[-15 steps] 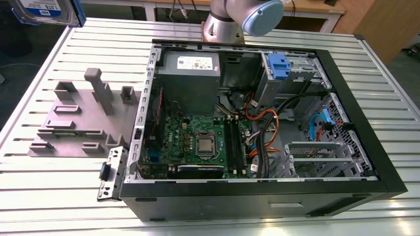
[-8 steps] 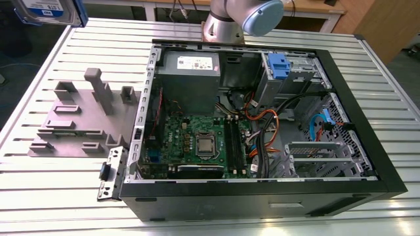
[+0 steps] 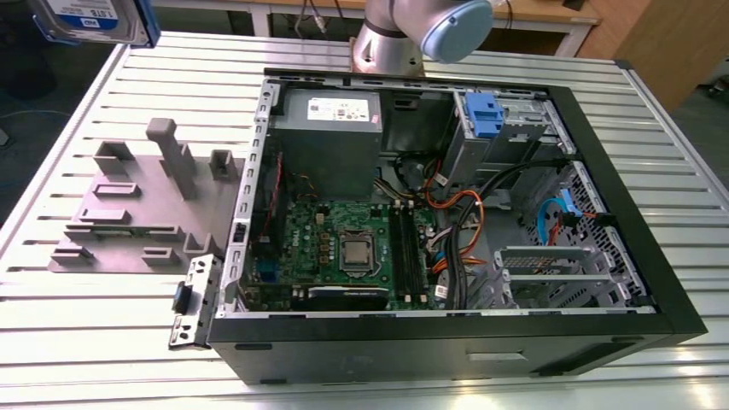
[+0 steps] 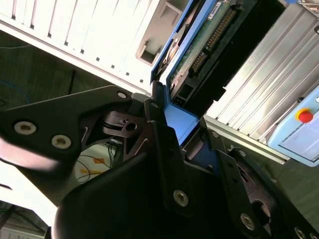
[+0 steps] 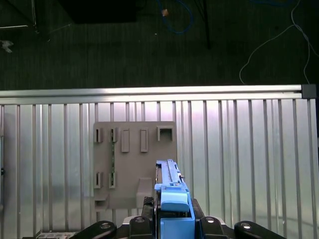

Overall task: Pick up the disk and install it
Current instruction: 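Pick up the disk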

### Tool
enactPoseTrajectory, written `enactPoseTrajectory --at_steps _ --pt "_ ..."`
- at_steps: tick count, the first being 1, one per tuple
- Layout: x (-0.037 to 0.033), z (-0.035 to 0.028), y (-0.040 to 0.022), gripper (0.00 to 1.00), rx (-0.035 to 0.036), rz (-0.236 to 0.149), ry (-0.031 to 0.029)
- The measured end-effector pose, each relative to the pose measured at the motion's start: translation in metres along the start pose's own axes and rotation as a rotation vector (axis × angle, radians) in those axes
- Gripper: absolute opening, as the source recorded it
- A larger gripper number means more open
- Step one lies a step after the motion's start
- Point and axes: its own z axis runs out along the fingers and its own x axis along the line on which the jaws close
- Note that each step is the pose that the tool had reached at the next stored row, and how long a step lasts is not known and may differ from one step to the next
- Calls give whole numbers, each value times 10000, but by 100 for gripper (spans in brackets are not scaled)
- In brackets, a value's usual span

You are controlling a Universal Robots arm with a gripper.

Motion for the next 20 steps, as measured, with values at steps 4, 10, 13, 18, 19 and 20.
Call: enactPoseTrajectory --at_steps 4,10,13,18,19,20 --pt "-2 0 -42 37 1 0 -1" --pt "-4 -2 -99 37 1 0 0" --pt "-5 -3 -124 37 0 0 0" --pt "-7 -4 -166 37 0 0 0" --pt "-7 -3 -174 37 1 0 -1" --pt "-7 -4 -182 37 1 0 0"
